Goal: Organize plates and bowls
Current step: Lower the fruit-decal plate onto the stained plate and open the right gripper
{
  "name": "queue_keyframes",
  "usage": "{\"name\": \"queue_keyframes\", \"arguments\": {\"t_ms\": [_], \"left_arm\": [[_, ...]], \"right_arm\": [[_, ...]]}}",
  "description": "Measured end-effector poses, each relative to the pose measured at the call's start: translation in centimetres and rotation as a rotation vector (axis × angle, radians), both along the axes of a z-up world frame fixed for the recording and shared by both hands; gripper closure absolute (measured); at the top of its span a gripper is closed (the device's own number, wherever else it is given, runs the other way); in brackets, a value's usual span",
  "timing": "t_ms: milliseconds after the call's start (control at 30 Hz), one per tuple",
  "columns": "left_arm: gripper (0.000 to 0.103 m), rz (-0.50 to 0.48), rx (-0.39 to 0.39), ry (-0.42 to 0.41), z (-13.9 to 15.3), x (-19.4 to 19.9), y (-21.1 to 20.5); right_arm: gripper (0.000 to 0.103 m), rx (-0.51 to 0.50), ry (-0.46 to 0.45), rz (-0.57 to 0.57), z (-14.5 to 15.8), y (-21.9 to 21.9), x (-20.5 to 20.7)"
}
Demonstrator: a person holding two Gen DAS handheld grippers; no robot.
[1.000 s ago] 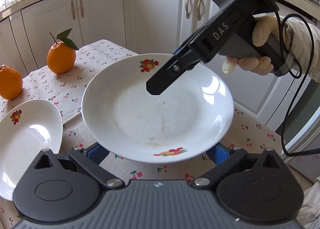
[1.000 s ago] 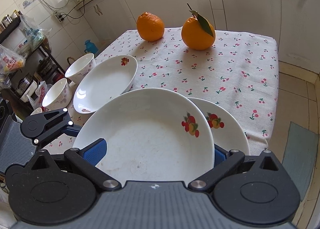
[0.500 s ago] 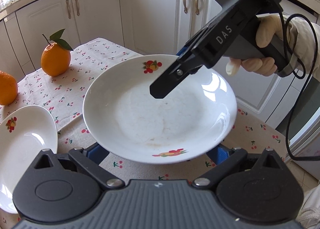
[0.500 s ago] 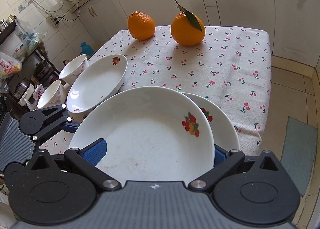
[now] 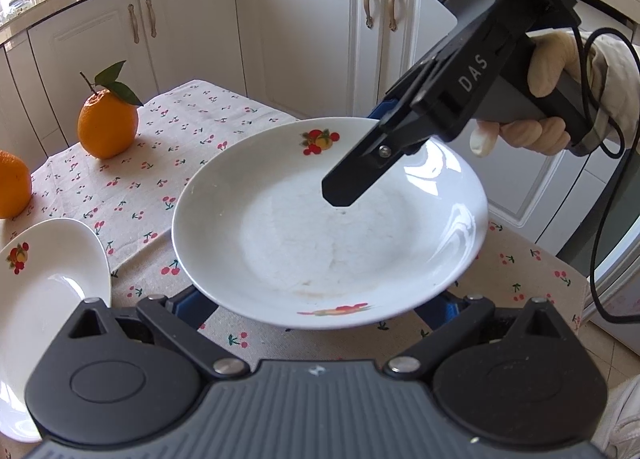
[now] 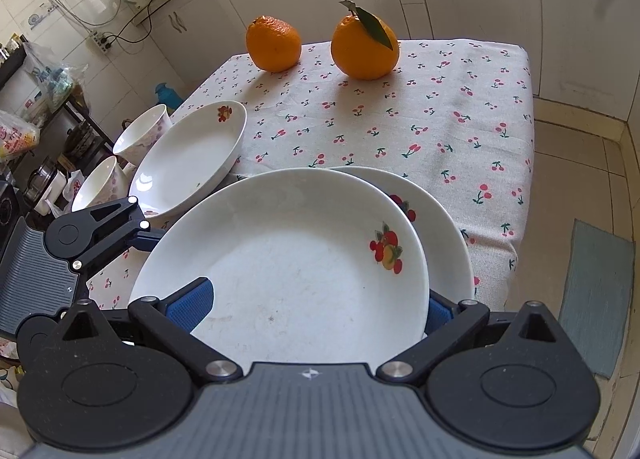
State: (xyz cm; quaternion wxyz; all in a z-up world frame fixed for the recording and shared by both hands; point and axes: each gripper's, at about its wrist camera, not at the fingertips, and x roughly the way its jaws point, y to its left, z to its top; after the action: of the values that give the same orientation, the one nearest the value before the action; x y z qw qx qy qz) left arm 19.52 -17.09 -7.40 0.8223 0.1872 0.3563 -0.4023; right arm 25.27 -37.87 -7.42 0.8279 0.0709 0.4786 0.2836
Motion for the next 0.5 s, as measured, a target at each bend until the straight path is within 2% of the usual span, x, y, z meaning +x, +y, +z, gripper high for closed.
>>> {"name": "queue_keyframes", "arguments": {"t_ms": [500], "left_arm": [[0.001, 0.021, -0.042, 0.030, -0.2, 0.2, 0.4]], "right_arm": [[0.000, -0.027, 0.019, -0.049, 0.2, -0.8, -1.8]]}}
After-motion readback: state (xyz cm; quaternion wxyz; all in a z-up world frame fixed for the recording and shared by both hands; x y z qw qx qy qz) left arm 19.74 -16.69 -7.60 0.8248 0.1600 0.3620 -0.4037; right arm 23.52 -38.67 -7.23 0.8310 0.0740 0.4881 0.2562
